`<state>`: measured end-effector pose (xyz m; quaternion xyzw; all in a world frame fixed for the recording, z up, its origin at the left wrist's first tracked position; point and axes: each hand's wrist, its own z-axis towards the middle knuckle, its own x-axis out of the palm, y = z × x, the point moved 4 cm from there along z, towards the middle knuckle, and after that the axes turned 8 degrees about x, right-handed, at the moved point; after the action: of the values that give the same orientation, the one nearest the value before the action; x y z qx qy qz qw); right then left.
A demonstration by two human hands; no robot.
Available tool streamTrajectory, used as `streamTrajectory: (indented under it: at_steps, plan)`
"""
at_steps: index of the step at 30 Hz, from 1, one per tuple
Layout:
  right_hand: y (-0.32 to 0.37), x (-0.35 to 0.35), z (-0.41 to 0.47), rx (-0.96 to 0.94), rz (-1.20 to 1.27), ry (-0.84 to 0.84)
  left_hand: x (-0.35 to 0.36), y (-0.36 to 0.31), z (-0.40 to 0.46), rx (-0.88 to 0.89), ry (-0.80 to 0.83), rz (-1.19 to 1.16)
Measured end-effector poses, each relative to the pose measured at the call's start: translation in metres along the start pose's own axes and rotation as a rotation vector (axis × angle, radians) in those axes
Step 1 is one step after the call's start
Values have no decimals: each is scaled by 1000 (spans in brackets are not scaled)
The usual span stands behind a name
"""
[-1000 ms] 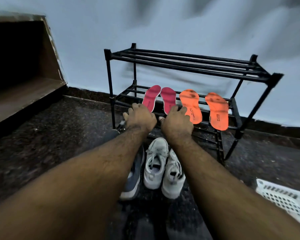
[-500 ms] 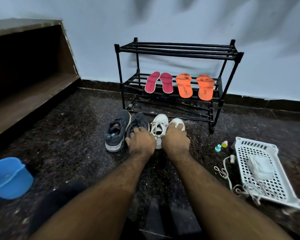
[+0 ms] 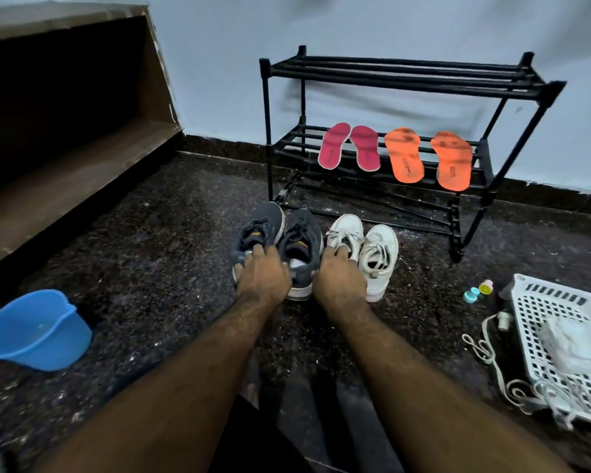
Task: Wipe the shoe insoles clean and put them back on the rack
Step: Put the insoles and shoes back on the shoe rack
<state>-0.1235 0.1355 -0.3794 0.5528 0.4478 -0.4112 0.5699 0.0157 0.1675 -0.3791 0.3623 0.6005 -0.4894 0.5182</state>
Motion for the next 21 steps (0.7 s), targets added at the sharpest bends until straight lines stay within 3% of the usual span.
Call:
streamTrajectory:
  at_steps: [4, 8, 15, 21]
  plan:
    - [30, 40, 13, -145, 23, 85, 26, 43, 19, 76, 54, 49]
    - [44, 75, 26, -165, -23, 146, 48, 65, 37, 196, 61, 77]
    - [47, 86, 42, -194, -110, 97, 61, 72, 65, 131, -61, 181]
    - [51, 65, 32, -201, -23, 56, 52, 56, 50, 154, -121, 187]
